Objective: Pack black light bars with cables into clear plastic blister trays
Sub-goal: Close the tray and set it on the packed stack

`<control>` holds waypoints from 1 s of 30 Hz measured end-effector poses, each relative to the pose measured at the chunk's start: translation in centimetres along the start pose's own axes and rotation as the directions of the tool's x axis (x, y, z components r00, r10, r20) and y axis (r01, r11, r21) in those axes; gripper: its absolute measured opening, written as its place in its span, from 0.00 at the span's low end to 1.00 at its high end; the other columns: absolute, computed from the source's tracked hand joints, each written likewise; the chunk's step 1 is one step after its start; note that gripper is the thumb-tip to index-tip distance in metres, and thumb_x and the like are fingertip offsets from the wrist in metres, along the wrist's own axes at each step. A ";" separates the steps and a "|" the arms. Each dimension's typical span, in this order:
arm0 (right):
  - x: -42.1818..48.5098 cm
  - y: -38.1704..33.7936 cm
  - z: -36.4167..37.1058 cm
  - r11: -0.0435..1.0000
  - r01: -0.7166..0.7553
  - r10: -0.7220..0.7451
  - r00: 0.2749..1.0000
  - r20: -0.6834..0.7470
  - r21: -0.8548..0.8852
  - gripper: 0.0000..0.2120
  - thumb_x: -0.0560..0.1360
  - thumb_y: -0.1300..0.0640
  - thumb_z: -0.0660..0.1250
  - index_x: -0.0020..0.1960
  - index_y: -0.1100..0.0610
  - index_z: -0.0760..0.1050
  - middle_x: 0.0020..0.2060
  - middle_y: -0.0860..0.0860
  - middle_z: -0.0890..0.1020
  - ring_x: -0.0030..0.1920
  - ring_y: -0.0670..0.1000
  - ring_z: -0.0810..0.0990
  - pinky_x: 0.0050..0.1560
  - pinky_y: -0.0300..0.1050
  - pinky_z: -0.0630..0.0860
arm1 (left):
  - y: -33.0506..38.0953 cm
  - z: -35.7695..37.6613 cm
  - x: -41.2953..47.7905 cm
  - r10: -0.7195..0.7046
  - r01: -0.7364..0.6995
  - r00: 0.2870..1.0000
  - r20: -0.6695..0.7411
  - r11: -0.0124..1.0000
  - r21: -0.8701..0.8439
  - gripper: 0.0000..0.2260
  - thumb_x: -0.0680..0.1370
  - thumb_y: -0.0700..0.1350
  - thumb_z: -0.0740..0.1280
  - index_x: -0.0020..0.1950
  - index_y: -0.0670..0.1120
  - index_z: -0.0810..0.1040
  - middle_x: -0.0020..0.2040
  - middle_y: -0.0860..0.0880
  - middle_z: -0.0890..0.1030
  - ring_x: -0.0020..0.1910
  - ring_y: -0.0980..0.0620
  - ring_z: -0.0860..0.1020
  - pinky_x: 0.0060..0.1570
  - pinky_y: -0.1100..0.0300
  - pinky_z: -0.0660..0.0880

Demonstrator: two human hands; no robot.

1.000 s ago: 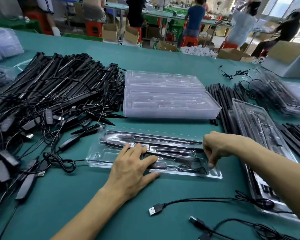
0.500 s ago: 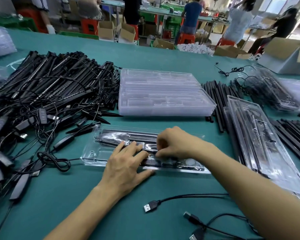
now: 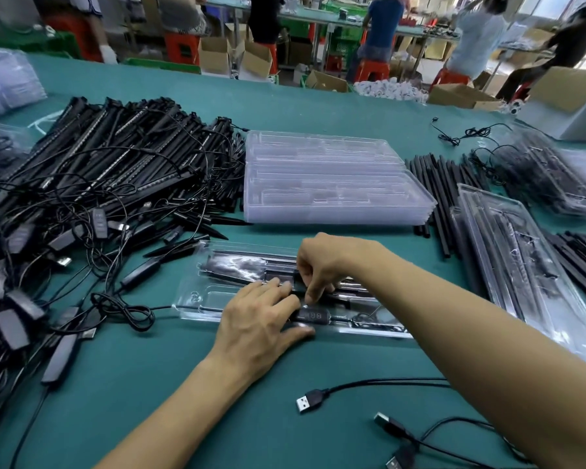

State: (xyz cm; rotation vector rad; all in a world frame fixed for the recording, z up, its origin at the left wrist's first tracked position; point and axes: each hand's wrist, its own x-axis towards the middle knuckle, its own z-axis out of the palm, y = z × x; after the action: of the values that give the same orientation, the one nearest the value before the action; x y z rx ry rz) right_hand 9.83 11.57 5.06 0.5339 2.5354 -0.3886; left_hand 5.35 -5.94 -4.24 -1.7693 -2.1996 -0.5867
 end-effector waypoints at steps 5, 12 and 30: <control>0.5 -0.6 -0.8 0.999 -0.013 0.018 0.995 0.099 -0.049 0.13 0.64 0.52 0.81 0.38 0.58 0.81 0.26 0.50 0.82 0.28 0.48 0.81 0.34 0.41 0.79 | -0.2 0.1 -0.2 0.026 -0.027 0.999 -0.032 0.999 -0.024 0.17 0.70 0.63 0.70 0.45 0.49 0.82 0.54 0.49 0.84 0.57 0.46 0.82 0.61 0.52 0.74; 1.6 -0.4 0.0 0.986 0.049 -0.039 0.997 0.067 -0.160 0.13 0.62 0.52 0.81 0.36 0.58 0.80 0.26 0.52 0.83 0.29 0.51 0.83 0.29 0.42 0.79 | -0.4 0.3 -0.2 0.030 -0.031 0.999 -0.037 0.999 -0.034 0.16 0.70 0.62 0.71 0.43 0.50 0.82 0.54 0.48 0.84 0.56 0.46 0.83 0.59 0.50 0.77; -6.8 5.4 8.2 0.949 -0.237 0.307 0.844 -0.439 0.209 0.28 0.68 0.30 0.65 0.64 0.40 0.68 0.57 0.47 0.69 0.61 0.53 0.68 0.61 0.53 0.70 | -2.8 -2.7 -0.5 -0.187 0.153 0.977 -0.107 0.952 -0.266 0.08 0.77 0.50 0.69 0.48 0.47 0.82 0.50 0.50 0.84 0.54 0.48 0.81 0.56 0.52 0.77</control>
State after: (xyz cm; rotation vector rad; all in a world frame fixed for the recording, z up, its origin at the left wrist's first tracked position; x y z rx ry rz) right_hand 21.07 11.26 1.08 1.1566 2.8352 -0.3758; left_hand 2.58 -8.10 -2.45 -1.6088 -2.2833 -1.0389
